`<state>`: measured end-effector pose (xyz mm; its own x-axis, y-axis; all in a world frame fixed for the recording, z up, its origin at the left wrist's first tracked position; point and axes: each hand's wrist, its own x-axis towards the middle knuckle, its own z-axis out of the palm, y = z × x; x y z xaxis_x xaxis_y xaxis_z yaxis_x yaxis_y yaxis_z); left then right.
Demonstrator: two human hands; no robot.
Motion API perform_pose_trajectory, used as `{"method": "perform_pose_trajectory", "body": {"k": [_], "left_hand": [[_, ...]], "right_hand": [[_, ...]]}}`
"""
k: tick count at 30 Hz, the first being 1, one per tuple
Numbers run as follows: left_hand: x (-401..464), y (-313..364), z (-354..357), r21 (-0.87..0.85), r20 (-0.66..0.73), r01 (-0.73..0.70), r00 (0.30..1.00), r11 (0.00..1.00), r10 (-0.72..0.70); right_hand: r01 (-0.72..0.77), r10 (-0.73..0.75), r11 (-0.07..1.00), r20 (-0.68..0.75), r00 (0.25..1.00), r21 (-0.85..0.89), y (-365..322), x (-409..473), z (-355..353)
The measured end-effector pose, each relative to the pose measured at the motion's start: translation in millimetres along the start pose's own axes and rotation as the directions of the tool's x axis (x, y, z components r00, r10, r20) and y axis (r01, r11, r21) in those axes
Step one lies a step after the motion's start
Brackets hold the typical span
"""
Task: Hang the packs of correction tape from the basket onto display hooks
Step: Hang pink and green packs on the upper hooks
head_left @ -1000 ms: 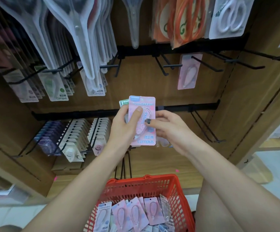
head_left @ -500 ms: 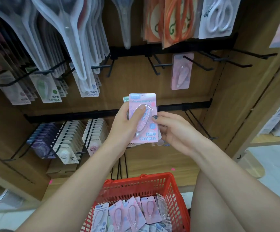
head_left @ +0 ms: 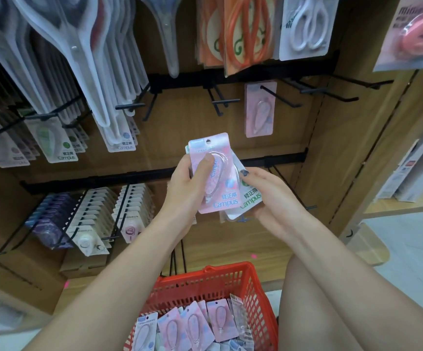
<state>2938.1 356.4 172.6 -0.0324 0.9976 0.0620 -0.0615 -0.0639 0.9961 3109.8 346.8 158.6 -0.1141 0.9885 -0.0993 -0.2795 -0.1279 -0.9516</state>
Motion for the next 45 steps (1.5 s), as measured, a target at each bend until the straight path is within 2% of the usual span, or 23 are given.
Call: {"method": "perform_pose_trajectory", "body": {"k": [8,14,16,20,23,26,32,36,39,45], "left_hand": [[0,-1,19,-0.002,0.038,-0.019,0.999,1.000,0.019],[0,-1,13,0.046,0.041,-0.066,0.997,0.997,0.064],[-2,0,6,0.062,0.051,-0.082,0.996,0.995,0.079],[-6,0,-12,0.117,0.053,-0.125,0.991,0.985,0.120],[-10,1,-29,0.119,-0.013,-0.118,0.993,0.986,0.121],[-13,6,-47,0.076,-0.125,-0.095,0.987,0.993,0.104],[-18,7,-103,0.022,-0.262,-0.061,0.963,0.998,0.065],[-26,0,-143,0.091,-0.316,-0.090,0.942,0.992,0.115],[-33,-3,-167,0.060,-0.358,-0.127,0.923,0.990,0.140],[-44,-4,-208,0.051,-0.503,-0.146,0.851,0.988,0.152]], "right_hand": [[0.049,-0.053,0.998,-0.109,0.993,-0.036,1,-6,-11],[0.036,-0.038,0.998,-0.034,0.999,-0.060,-5,-8,-14],[0.052,-0.050,0.996,0.032,0.998,-0.077,-3,-8,-4],[0.086,-0.061,0.978,0.134,0.989,-0.191,2,-8,23],[0.136,-0.096,0.963,0.177,0.979,-0.233,6,-8,44],[0.139,-0.101,0.959,0.161,0.982,-0.246,11,-4,70],[0.016,0.000,0.995,0.165,0.986,-0.097,28,9,122],[-0.080,0.084,0.996,0.184,0.979,-0.034,37,8,152],[-0.138,0.131,0.990,0.217,0.967,0.018,44,9,169],[-0.120,0.142,0.985,0.198,0.970,-0.120,51,13,192]]}}
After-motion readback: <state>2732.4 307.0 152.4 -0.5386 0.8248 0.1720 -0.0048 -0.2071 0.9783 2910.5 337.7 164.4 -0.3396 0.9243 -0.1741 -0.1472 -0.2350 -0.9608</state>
